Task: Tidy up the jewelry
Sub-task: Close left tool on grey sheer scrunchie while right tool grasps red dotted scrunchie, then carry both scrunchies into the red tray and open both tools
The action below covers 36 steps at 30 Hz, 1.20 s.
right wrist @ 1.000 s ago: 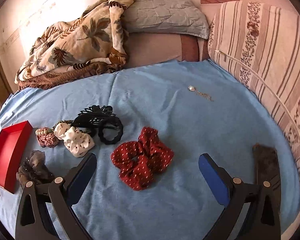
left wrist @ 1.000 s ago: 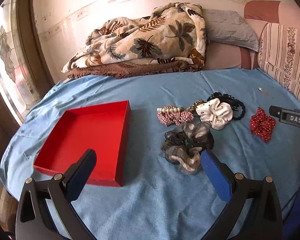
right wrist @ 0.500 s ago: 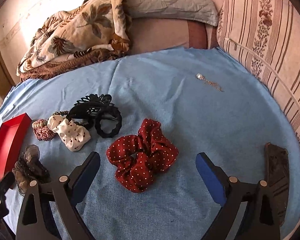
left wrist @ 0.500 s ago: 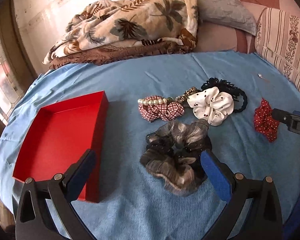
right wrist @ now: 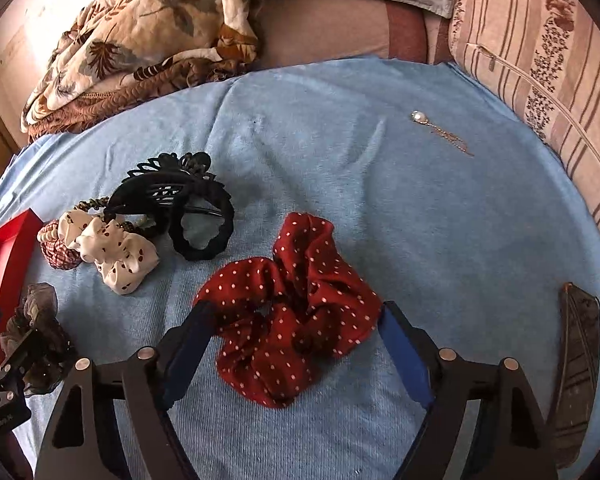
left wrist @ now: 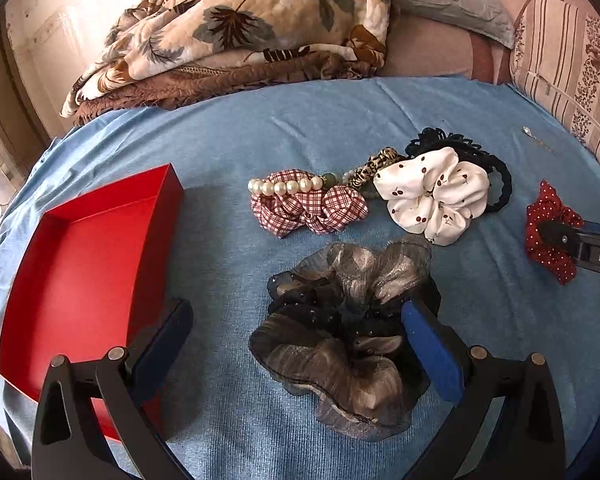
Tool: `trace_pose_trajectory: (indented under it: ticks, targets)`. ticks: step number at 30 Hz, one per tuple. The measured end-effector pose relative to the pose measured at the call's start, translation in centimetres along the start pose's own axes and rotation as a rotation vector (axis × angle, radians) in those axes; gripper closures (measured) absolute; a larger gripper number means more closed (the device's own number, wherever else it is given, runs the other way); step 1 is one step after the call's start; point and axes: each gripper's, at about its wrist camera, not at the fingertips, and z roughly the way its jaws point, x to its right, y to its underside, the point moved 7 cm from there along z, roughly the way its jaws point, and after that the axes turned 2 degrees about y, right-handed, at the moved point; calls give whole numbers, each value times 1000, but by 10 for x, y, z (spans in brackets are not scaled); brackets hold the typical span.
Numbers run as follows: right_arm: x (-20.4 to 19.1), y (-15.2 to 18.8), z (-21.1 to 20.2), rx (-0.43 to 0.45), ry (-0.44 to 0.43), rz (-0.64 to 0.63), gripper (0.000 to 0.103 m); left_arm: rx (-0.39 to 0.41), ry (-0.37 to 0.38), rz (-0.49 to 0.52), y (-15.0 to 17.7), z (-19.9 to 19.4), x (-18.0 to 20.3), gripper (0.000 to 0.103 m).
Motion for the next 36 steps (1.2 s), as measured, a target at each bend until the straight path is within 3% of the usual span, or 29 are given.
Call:
trace_pose_trajectory:
  ticks: [4,6,7,8,9,10,11,12,15,25,30,36]
  targets:
    - [0,0,4,-10,-9,8,20,-5,18,5,3,0,4,0]
    - [-1,0,6,-19,-16,15,26,-9,33,8,5,-1,7,2]
    - [0,1,7,-23,-20,20,29,-8,42,8,6,-2,9,13]
    - [0,1,8,-27,-26,24,38,-12,63,10,8,-3,12,25]
    - [0,2,8,-32,-32,31,49,-20,77,14,9,-4,14,55]
    - [0,2,9,-32,-37,36,56,-23,86,19,10,-6,17,73]
    - [0,2,8,-32,-45,42,72,-7,86,24,10,-12,18,79]
    - [0,3,7,-32,-63,52,83,10,88,31,9,-18,19,92]
    - [0,4,2,-18,-81,79,89,43,127,23,5,-40,19,93]
    - [-5,9,-43,139,-58,104,89,153,151,-56,-1,-105,-27,93]
    - [-32,31,-65,192,-38,47,89,189,119,-114,-2,-120,-74,93]
    - [-93,47,-94,210,-97,-87,89,183,71,-188,-4,-111,-144,93]
